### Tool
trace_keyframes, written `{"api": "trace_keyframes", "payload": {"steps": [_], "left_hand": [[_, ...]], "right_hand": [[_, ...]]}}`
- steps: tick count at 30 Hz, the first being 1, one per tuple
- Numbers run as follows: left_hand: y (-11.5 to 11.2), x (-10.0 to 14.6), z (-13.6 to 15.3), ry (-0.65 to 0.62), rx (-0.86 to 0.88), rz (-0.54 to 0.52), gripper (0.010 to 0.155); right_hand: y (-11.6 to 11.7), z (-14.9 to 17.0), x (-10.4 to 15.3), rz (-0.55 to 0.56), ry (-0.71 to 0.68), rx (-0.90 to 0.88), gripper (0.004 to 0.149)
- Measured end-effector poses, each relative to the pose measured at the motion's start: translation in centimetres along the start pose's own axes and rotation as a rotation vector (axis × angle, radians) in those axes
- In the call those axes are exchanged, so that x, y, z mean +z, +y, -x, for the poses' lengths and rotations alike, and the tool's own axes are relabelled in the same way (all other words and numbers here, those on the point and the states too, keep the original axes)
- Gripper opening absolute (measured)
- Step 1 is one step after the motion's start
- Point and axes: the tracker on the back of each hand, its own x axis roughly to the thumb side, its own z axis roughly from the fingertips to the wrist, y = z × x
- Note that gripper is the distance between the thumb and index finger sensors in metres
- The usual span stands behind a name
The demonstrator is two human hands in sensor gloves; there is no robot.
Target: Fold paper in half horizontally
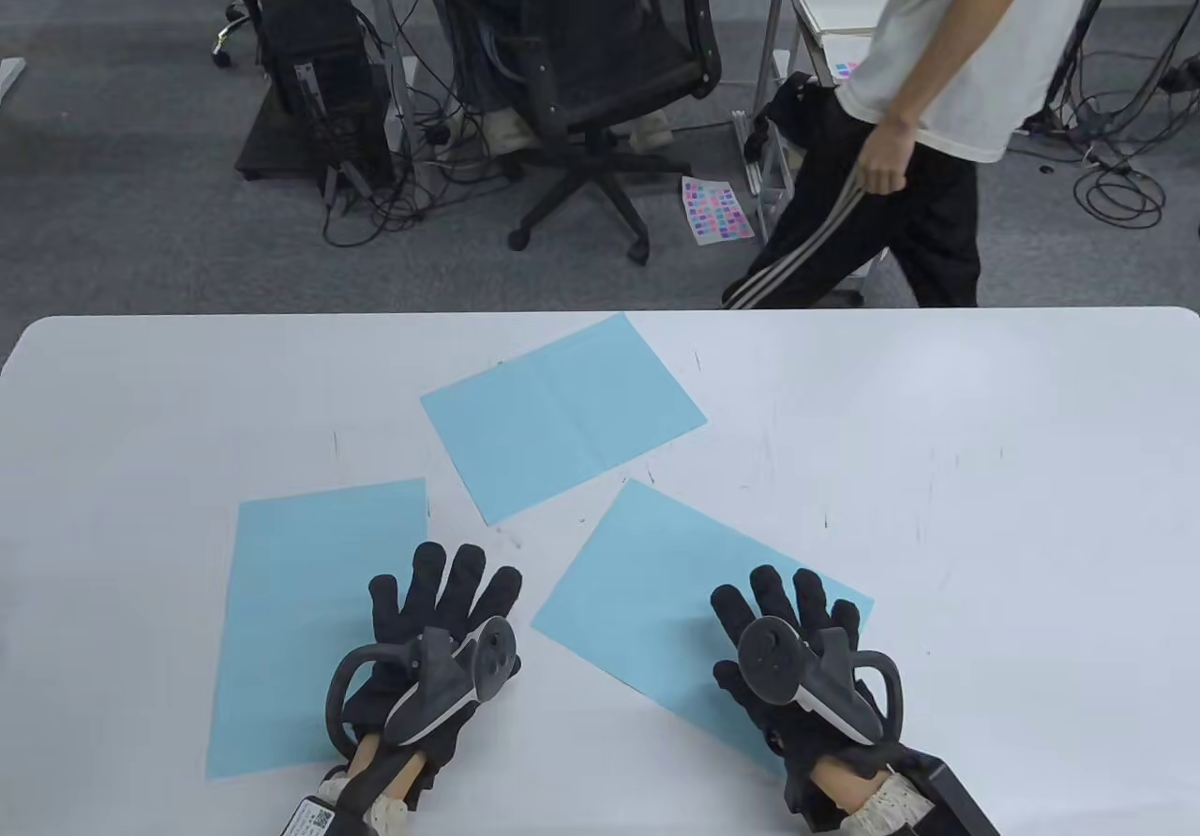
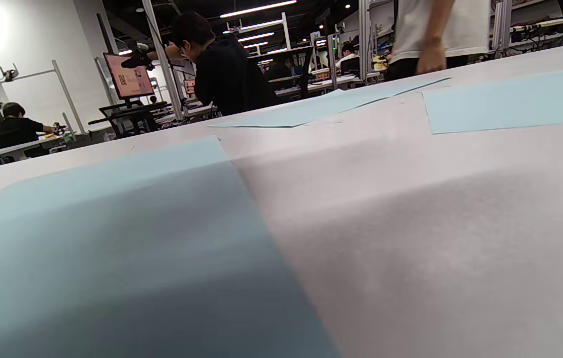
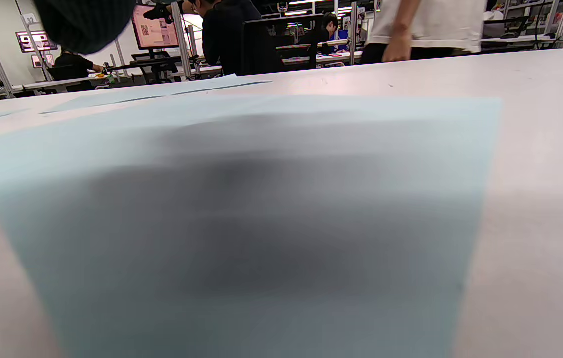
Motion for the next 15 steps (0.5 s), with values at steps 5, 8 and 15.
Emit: {"api": "trace_keyframes", "payload": {"steps": [5,8,15], "left_hand": [[-0.02,0.03,-0.12,-0.009,0.000,0.012,0.083],[0.02,0.05,-0.16,-0.013,-0.002,0.013,0.082],[-0.14,0.04,-0.31,-0.031,0.011,0.019,0.082]], "right_hand": [[0.02,-0.01,0.02,-0.004,0.002,0.001,0.072],[0.06,0.01,-0.01,-0.004,0.003,-0.006,0.072],[-0.10,-0.16,-0.20,0.002,0.009,-0.013,0.071]]}}
